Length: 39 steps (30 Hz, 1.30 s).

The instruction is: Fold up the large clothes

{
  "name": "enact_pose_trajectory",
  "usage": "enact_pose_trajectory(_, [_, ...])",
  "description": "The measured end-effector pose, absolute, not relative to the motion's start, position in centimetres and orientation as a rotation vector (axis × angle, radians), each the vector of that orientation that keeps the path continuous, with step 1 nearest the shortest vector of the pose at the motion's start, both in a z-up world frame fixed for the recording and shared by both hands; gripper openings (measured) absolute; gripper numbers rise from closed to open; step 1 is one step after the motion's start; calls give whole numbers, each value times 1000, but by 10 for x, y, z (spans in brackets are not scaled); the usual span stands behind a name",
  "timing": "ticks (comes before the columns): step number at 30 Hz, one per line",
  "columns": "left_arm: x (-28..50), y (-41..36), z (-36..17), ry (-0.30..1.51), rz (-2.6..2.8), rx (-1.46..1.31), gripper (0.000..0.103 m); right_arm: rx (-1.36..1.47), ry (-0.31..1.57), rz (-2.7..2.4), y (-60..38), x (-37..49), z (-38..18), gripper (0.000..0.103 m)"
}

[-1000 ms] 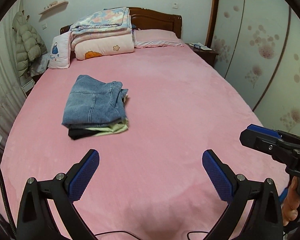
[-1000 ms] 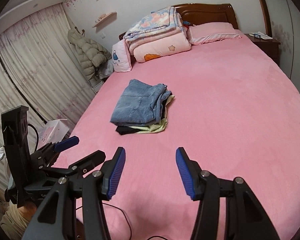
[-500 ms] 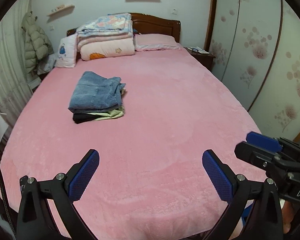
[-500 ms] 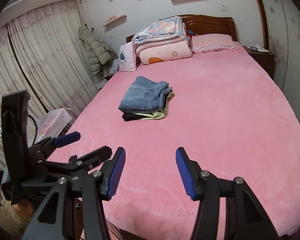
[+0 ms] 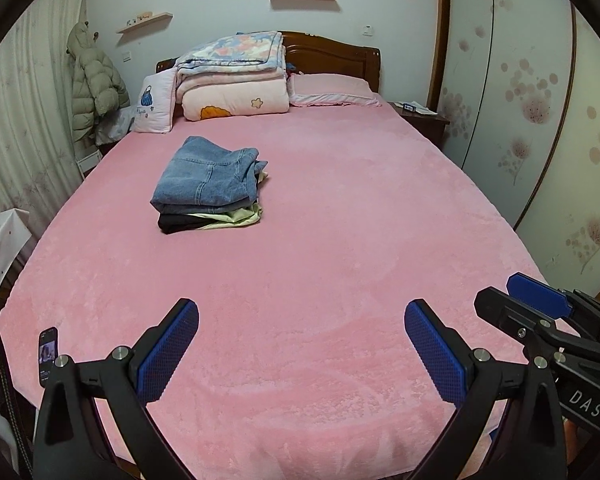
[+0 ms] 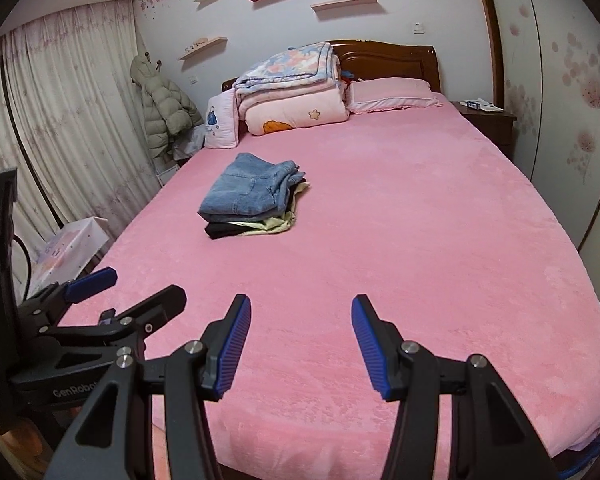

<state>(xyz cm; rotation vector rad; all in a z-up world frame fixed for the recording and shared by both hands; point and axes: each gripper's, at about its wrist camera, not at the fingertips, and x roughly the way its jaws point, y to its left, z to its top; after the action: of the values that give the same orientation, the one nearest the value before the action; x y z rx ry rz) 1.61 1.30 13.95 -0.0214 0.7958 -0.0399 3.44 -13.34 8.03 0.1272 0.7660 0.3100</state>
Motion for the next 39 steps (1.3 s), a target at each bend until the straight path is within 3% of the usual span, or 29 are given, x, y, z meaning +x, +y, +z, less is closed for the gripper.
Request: enact_pose_trajectory(39, [27,21,109,853,-4,-54,102,89,778,286,-125,36,57,53])
